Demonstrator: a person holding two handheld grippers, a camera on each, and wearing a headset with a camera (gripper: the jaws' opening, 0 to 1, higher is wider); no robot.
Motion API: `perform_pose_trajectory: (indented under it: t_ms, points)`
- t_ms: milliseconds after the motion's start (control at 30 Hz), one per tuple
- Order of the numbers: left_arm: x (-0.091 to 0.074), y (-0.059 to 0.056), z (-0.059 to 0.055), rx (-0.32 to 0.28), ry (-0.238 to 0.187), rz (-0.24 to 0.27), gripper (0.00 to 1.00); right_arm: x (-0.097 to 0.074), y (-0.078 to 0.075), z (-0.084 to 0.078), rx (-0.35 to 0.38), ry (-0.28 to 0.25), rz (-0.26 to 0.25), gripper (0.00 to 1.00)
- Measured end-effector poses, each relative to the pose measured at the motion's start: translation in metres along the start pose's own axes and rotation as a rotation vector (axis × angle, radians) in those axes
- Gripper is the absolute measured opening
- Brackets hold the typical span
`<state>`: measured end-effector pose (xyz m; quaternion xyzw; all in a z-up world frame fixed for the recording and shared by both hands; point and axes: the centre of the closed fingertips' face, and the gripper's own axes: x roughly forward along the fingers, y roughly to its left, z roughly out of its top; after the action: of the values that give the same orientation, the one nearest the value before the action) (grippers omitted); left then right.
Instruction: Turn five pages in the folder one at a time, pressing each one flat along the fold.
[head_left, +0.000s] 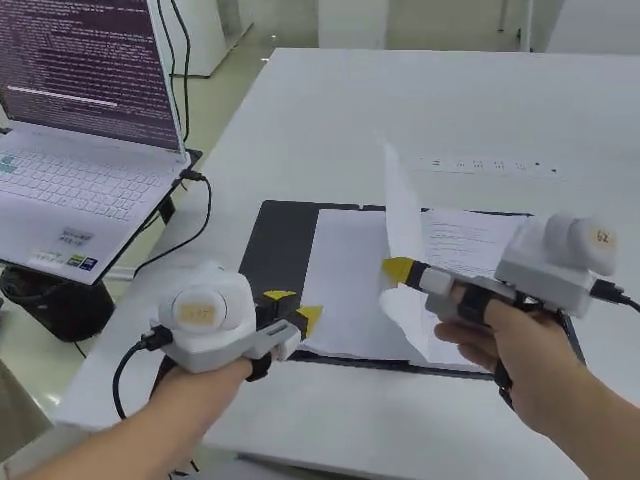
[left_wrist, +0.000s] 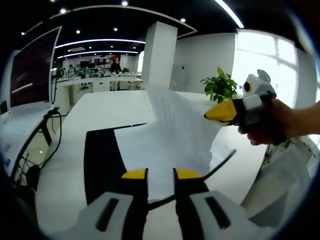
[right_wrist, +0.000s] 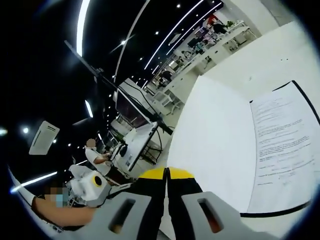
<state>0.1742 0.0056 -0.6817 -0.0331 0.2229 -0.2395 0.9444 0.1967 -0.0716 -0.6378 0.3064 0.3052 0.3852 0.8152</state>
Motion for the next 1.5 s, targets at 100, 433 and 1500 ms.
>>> perform_pose_trajectory:
  t_ms: [100, 433, 1500]
  points:
    - [-0.01, 0.008, -0.001, -0.015, -0.01, 0.008, 0.18, 0.012, 0.002, -0.009, -0.004, 0.024, -0.005, 0.0]
    - [-0.037, 0.027, -0.003, -0.025, -0.022, 0.034, 0.19, 0.055, -0.012, -0.038, -0.03, 0.116, -0.054, 0.0]
    - [-0.063, 0.047, -0.045, -0.073, 0.04, 0.069, 0.19, 0.116, -0.051, -0.122, -0.104, 0.34, -0.132, 0.05]
